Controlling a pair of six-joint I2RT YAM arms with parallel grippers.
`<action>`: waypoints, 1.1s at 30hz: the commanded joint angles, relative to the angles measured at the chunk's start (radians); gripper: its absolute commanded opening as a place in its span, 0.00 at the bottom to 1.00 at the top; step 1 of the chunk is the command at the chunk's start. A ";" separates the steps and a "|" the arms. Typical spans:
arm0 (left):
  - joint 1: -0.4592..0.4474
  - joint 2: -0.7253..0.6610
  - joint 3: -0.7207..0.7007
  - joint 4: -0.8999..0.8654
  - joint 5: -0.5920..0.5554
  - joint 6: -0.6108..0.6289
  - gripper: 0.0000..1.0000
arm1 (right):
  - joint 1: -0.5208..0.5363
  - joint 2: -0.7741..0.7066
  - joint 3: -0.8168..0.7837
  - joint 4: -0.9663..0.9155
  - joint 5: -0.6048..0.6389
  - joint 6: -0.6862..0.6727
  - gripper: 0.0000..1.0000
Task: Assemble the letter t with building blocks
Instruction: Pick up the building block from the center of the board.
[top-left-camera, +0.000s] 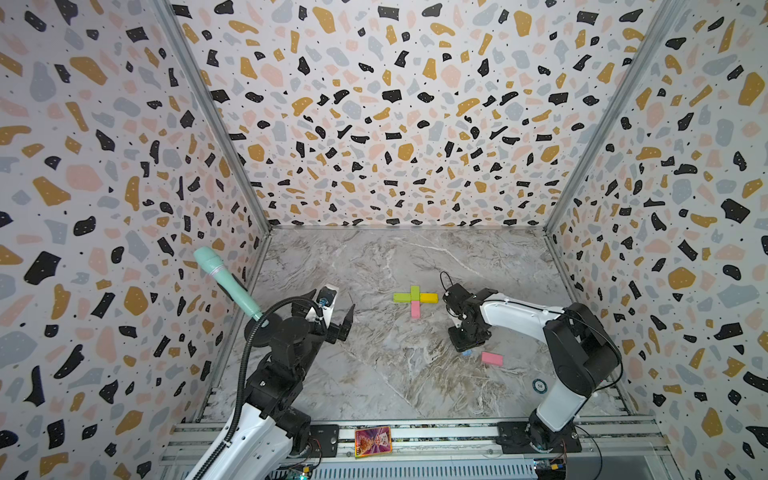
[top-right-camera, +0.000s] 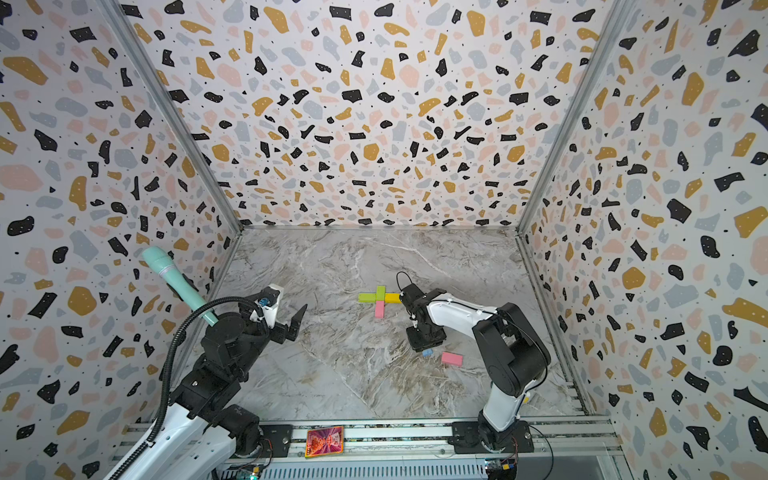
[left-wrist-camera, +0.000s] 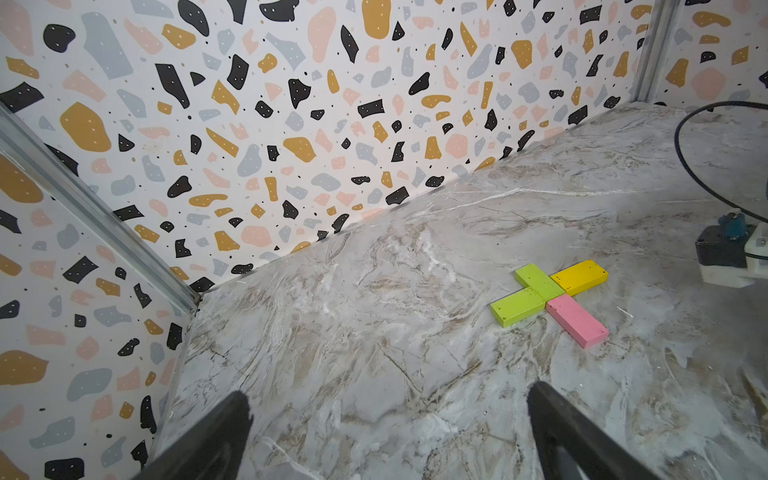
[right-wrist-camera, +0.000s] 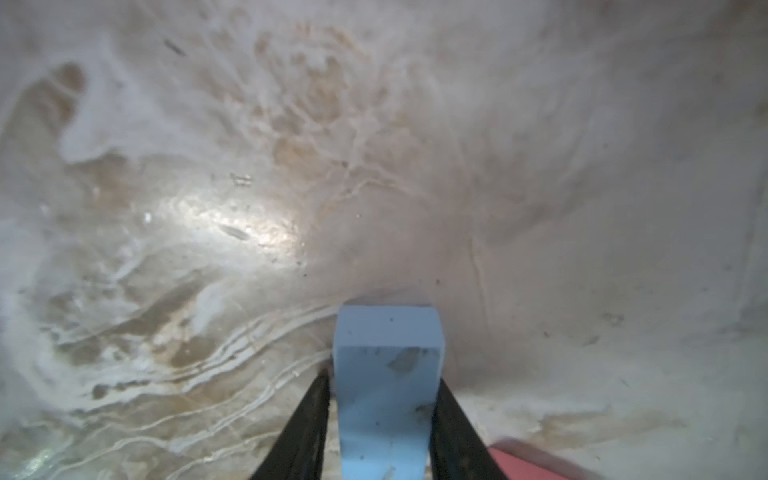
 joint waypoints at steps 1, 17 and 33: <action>-0.005 -0.001 0.005 0.024 0.012 0.010 1.00 | 0.005 0.010 0.014 -0.022 -0.006 0.064 0.33; -0.004 -0.001 0.003 0.027 0.020 0.008 1.00 | 0.108 0.051 0.131 -0.019 0.024 0.335 0.15; -0.004 0.007 0.004 0.033 0.038 0.009 0.99 | 0.210 0.221 0.362 -0.011 -0.020 0.438 0.18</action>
